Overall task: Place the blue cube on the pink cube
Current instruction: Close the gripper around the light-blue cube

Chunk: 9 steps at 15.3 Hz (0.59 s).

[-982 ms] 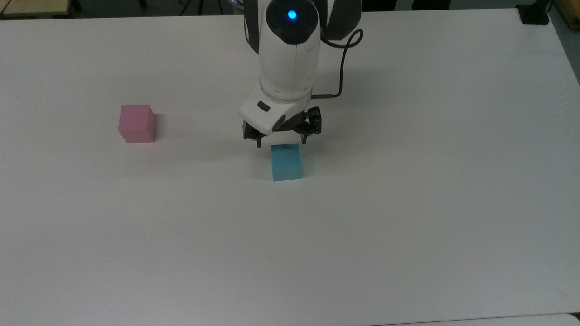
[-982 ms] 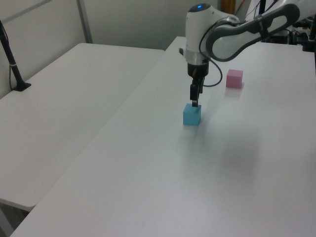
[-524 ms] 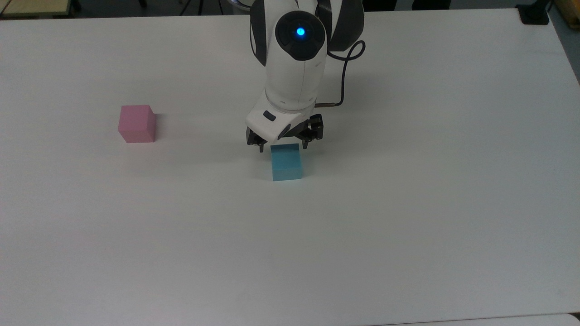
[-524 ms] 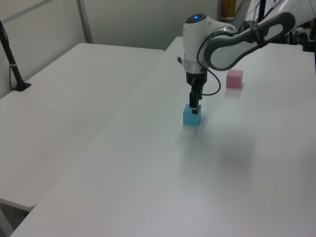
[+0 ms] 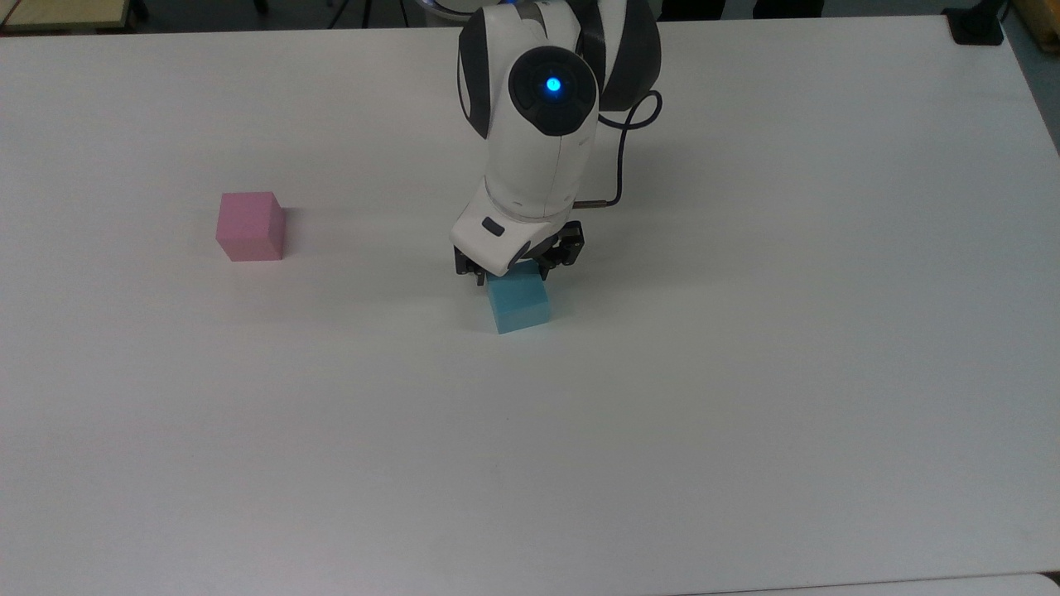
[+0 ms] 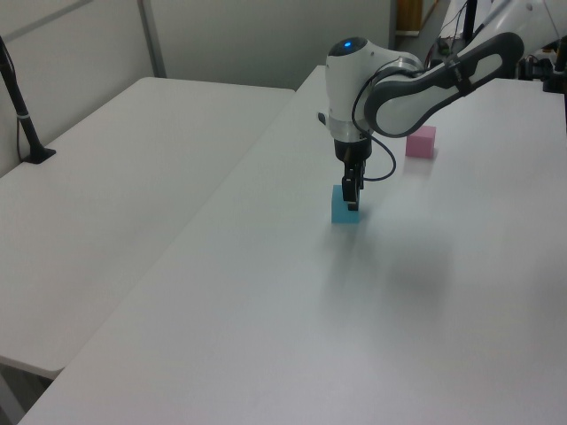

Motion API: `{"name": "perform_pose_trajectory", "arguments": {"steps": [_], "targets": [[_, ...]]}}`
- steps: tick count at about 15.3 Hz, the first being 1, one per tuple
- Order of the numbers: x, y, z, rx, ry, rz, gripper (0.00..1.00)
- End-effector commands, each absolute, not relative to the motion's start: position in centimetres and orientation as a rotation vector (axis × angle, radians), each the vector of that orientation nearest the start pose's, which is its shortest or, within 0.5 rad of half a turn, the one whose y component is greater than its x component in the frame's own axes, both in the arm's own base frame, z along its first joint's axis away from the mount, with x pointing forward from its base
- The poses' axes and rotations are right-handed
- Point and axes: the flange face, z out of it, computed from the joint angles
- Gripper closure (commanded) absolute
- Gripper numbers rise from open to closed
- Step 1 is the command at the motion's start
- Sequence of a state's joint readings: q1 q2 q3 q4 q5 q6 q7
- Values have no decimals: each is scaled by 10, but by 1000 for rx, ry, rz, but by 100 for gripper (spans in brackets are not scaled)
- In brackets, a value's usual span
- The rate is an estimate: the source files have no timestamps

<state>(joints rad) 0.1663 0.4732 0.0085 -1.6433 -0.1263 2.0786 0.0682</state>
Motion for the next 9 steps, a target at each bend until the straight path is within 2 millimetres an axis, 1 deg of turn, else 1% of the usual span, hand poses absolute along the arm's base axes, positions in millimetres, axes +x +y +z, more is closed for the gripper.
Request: {"name": "perform_pose_trajectory", "arguments": {"steps": [1, 2, 4, 6, 9], "targets": [[663, 115, 332, -3255, -268, 11, 46], [663, 116, 332, -3256, -272, 11, 55], [663, 118, 334, -3253, -275, 9, 55], [663, 115, 343, -3252, -264, -6, 55], [661, 111, 370, -3249, -252, -55, 55]]}}
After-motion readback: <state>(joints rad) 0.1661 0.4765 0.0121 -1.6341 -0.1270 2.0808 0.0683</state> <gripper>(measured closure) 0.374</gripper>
